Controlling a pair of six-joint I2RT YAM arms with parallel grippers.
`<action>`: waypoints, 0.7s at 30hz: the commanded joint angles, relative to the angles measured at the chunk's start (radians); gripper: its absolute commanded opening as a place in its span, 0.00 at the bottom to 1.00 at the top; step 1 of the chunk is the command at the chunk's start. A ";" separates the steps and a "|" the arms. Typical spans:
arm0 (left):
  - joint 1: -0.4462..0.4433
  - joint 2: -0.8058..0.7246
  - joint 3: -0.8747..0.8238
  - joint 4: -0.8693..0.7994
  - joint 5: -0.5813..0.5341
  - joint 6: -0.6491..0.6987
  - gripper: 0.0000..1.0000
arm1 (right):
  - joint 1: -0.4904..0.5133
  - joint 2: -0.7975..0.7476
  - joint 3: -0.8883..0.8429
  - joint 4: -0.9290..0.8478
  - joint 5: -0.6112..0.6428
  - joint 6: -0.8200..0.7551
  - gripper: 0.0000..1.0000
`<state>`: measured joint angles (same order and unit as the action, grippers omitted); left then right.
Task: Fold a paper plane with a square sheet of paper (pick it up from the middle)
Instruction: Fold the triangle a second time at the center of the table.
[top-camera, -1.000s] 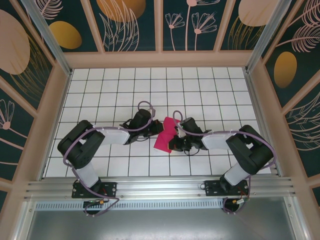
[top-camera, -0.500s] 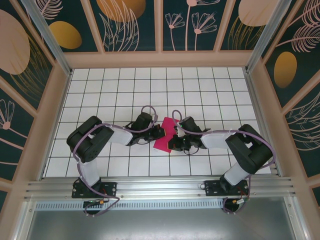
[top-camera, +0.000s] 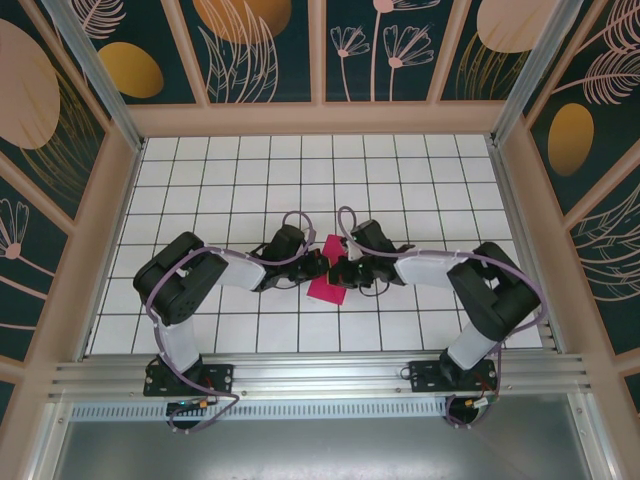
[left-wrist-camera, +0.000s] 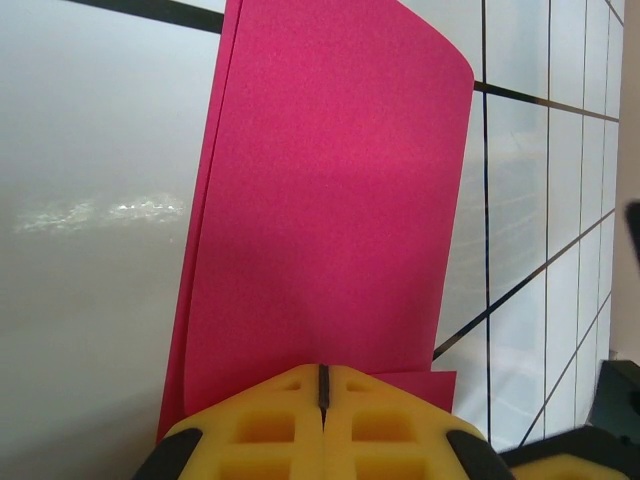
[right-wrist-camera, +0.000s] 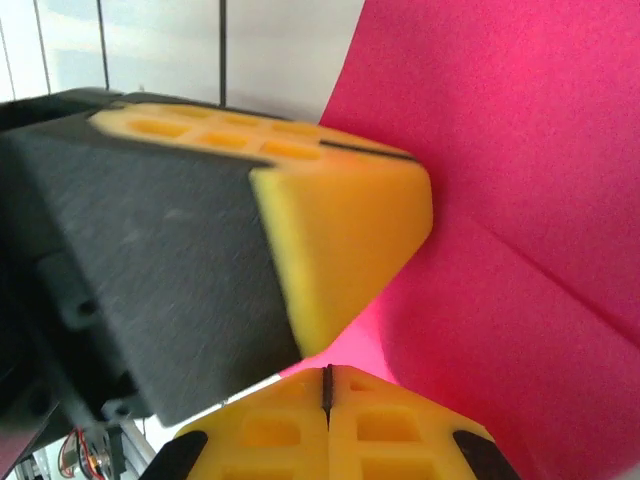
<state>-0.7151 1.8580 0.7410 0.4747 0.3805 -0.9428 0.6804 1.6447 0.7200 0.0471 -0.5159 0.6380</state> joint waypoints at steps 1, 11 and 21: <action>-0.001 0.030 -0.009 -0.055 -0.032 0.028 0.03 | 0.001 0.043 0.022 0.014 0.025 -0.001 0.04; -0.001 0.035 -0.012 -0.077 -0.069 0.013 0.02 | 0.008 0.060 -0.052 0.022 0.010 0.009 0.04; -0.001 0.055 -0.009 -0.100 -0.084 0.000 0.01 | 0.012 -0.048 -0.168 0.031 -0.098 -0.009 0.05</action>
<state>-0.7162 1.8591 0.7425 0.4709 0.3592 -0.9470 0.6815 1.6226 0.6098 0.1097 -0.5438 0.6350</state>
